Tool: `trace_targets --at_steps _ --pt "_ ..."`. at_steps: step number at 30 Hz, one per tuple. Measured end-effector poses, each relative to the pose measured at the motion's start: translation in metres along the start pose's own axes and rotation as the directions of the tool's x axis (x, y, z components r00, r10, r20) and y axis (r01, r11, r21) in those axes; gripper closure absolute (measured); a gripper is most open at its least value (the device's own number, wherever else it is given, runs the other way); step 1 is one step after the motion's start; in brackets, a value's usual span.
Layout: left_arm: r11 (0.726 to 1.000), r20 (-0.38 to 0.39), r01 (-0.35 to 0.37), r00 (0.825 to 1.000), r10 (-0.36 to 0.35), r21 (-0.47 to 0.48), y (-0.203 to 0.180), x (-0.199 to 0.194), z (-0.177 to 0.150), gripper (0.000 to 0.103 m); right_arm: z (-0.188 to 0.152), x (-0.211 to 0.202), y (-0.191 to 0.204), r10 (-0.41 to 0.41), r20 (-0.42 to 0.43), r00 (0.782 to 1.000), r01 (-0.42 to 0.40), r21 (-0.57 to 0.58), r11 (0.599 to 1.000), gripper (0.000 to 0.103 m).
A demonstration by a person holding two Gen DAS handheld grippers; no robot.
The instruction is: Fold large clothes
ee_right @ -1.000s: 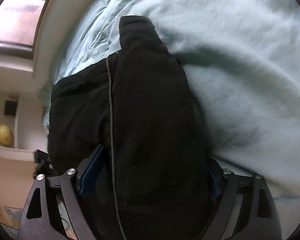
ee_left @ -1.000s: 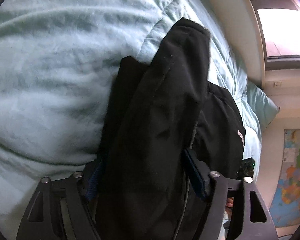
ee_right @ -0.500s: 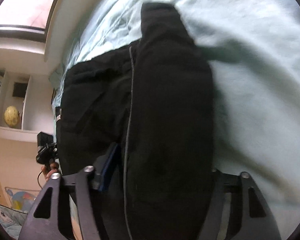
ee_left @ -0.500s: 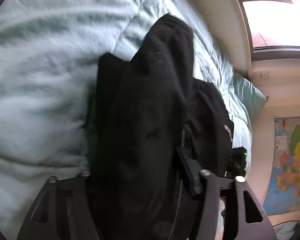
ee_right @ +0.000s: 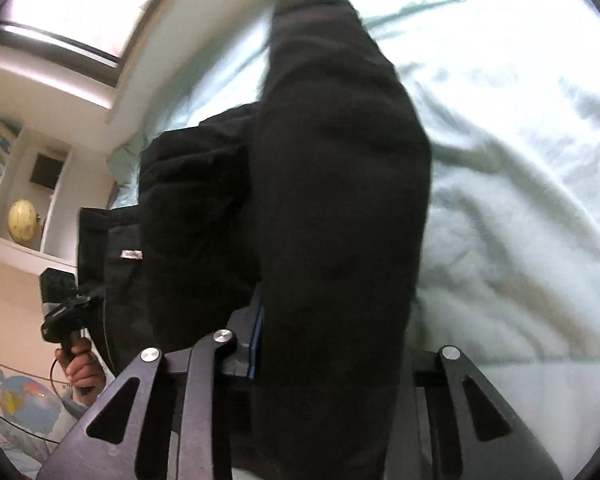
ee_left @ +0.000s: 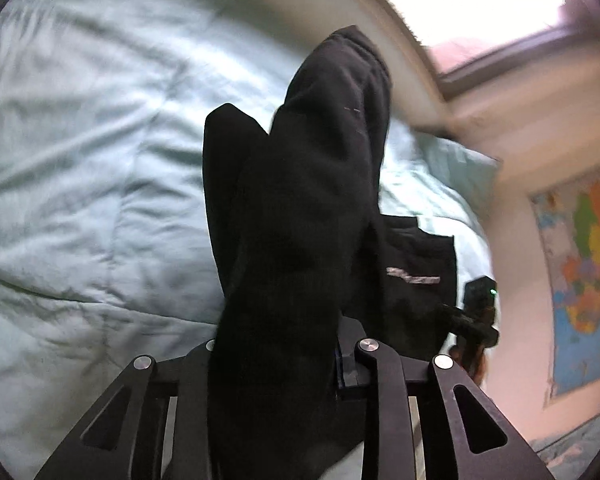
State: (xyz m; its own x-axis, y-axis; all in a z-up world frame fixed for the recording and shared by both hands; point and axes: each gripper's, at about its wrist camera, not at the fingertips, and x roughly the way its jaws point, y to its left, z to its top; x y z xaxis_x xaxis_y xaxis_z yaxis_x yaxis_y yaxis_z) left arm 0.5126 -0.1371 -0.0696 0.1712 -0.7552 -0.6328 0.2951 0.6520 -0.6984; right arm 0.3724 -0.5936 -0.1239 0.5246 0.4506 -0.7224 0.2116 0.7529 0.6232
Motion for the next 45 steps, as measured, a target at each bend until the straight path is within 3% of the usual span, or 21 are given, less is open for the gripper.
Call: trace_targets --at_steps 2,7,13,20,25,27,30,31,32,34,35,37,39,40,41,43,45 --pt "0.998 0.039 0.018 0.999 -0.020 0.053 -0.033 -0.027 -0.006 0.074 -0.009 -0.020 0.019 0.010 0.034 0.999 -0.009 -0.014 1.000 0.070" --pt "0.991 0.119 0.050 0.991 -0.065 0.127 -0.066 -0.111 -0.037 0.074 -0.040 -0.086 0.067 0.028 0.102 0.994 -0.021 -0.069 0.997 0.070" --pt "0.989 0.154 0.055 0.985 -0.076 0.138 -0.086 -0.173 -0.091 0.073 -0.096 -0.142 0.125 -0.026 0.108 0.994 0.039 -0.115 0.993 0.070" --pt "0.999 0.070 0.043 0.997 -0.044 0.018 -0.046 -0.186 -0.165 0.073 -0.180 -0.133 0.130 -0.095 -0.013 0.995 0.094 -0.059 0.994 0.070" --pt "0.992 -0.055 0.002 0.998 -0.009 -0.124 0.022 -0.150 -0.210 0.073 -0.225 -0.083 0.101 -0.144 -0.145 0.979 0.149 0.025 0.988 0.070" --pt "0.983 -0.108 -0.047 0.994 0.028 -0.175 0.058 -0.128 -0.223 0.070 -0.238 -0.055 0.075 -0.174 -0.191 0.966 0.196 0.100 0.976 0.070" --pt "0.927 -0.191 -0.192 0.972 0.135 -0.323 0.136 -0.096 -0.236 0.059 -0.247 -0.037 0.042 -0.233 -0.185 0.955 0.266 0.180 0.947 0.064" --pt "0.899 -0.180 -0.137 0.981 0.066 -0.416 0.166 -0.091 -0.239 0.053 -0.248 -0.035 0.027 -0.213 -0.163 0.963 0.248 0.237 0.939 0.061" --pt "0.849 -0.151 -0.053 0.988 -0.031 -0.525 0.195 -0.088 -0.244 0.051 -0.249 -0.034 0.019 -0.192 -0.153 0.969 0.229 0.280 0.932 0.053" --pt "0.777 -0.113 0.033 0.985 -0.134 -0.629 0.220 -0.088 -0.251 0.051 -0.254 -0.037 0.004 -0.170 -0.134 0.976 0.207 0.340 0.917 0.049" --pt "0.779 -0.114 0.038 0.984 -0.139 -0.626 0.222 -0.090 -0.250 0.051 -0.256 -0.039 0.002 -0.157 -0.127 0.979 0.193 0.353 0.916 0.049" --pt "0.841 -0.146 -0.031 0.988 -0.058 -0.540 0.212 -0.106 -0.242 0.050 -0.261 -0.049 0.000 -0.168 -0.126 0.978 0.202 0.346 0.916 0.047" --pt "0.876 -0.167 -0.116 0.985 0.041 -0.469 0.201 -0.122 -0.236 0.048 -0.259 -0.061 0.008 -0.219 -0.118 0.969 0.246 0.324 0.914 0.043" --pt "0.891 -0.176 -0.183 0.977 0.118 -0.415 0.190 -0.134 -0.232 0.048 -0.254 -0.066 0.013 -0.258 -0.111 0.960 0.280 0.309 0.909 0.043" --pt "0.901 -0.177 -0.238 0.967 0.184 -0.364 0.179 -0.143 -0.227 0.048 -0.253 -0.079 0.023 -0.334 -0.102 0.937 0.350 0.276 0.895 0.038" --pt "0.903 -0.165 -0.378 0.923 0.349 -0.205 0.144 -0.161 -0.216 0.048 -0.245 -0.096 0.040 -0.406 -0.070 0.911 0.411 0.218 0.885 0.037" --pt "0.867 -0.127 -0.496 0.863 0.488 -0.039 0.104 -0.168 -0.212 0.049 -0.241 -0.108 0.082 -0.423 -0.013 0.906 0.421 0.127 0.898 0.037"
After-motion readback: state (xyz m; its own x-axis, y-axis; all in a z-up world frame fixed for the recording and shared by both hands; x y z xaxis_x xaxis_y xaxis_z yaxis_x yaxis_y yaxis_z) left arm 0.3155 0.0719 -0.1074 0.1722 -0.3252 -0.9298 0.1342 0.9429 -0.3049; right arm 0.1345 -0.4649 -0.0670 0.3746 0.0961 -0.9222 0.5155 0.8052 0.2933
